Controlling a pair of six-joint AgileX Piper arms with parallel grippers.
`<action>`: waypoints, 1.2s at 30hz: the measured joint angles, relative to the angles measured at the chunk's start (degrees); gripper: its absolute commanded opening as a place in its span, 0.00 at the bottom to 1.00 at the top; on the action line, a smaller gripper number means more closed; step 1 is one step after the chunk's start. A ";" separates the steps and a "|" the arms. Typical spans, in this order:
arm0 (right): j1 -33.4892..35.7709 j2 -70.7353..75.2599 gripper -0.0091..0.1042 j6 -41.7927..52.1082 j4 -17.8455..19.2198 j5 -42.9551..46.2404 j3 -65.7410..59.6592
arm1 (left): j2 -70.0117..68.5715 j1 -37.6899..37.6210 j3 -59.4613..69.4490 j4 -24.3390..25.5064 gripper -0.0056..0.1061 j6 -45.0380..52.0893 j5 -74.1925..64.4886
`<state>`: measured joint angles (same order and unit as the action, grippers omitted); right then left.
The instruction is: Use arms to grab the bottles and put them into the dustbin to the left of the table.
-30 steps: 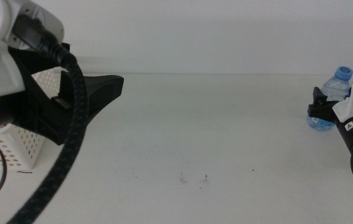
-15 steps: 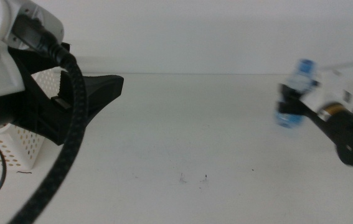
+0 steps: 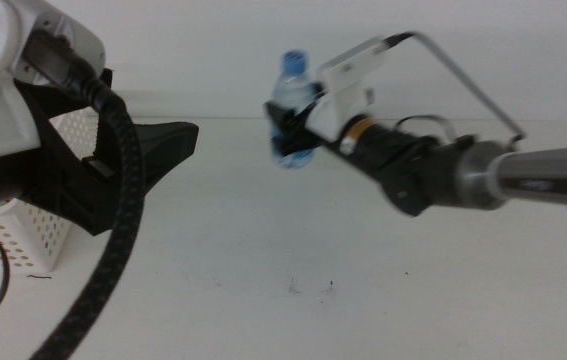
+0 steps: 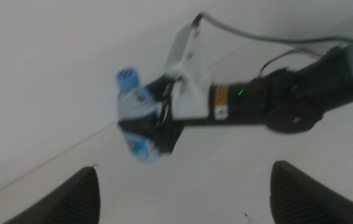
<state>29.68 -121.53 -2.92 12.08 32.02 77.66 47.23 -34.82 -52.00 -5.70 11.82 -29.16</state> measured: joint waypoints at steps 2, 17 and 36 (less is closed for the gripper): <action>1.30 -3.16 0.06 -0.13 0.00 -0.24 2.50 | 0.00 0.00 0.00 0.00 0.89 0.00 0.00; 3.72 -10.72 0.23 -0.33 -0.37 0.73 6.32 | 0.00 0.00 0.00 -0.11 0.89 0.00 0.00; 3.84 11.08 0.85 -4.71 1.15 -6.19 -18.08 | 0.00 0.00 0.00 0.28 0.89 0.00 0.00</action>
<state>33.52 -110.45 -7.63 13.23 25.83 59.58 47.23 -34.82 -52.00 -5.42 11.82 -29.16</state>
